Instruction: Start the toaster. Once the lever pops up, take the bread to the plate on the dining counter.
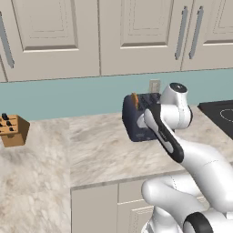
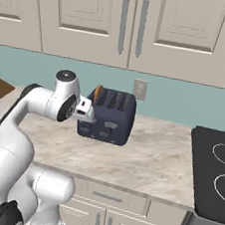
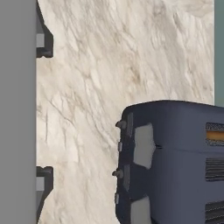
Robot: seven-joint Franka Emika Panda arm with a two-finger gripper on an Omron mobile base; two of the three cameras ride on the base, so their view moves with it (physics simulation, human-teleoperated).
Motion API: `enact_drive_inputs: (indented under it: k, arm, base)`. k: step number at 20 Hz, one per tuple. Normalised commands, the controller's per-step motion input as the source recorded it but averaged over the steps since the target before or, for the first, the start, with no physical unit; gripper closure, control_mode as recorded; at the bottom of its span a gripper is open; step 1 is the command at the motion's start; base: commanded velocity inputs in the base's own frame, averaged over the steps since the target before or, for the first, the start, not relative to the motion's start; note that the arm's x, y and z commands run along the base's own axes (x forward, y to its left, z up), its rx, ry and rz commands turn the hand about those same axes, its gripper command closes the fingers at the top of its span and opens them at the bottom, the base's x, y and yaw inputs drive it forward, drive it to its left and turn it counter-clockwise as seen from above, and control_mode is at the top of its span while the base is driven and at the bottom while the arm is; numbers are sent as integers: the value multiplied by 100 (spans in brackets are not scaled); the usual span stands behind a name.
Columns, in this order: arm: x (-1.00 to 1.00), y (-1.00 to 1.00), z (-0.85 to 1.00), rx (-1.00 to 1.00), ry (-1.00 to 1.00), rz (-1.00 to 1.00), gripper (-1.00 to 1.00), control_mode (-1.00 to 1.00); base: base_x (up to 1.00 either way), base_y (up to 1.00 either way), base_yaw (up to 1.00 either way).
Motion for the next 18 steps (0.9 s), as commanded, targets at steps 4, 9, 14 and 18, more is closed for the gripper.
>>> enact_drive_inputs:
  k: [4,9,14,18]
  arm:
    - [7,0,-7,0,-1,0,-100,-100]
    - [26,0,0,0,0,0,-100,-100]
    - [31,0,0,0,0,0,-100,-100]
    - [31,-4,0,0,0,0,-100,-100]
  base:
    - [0,0,0]
    - [0,0,0]
    - [0,0,0]
    - [0,0,0]
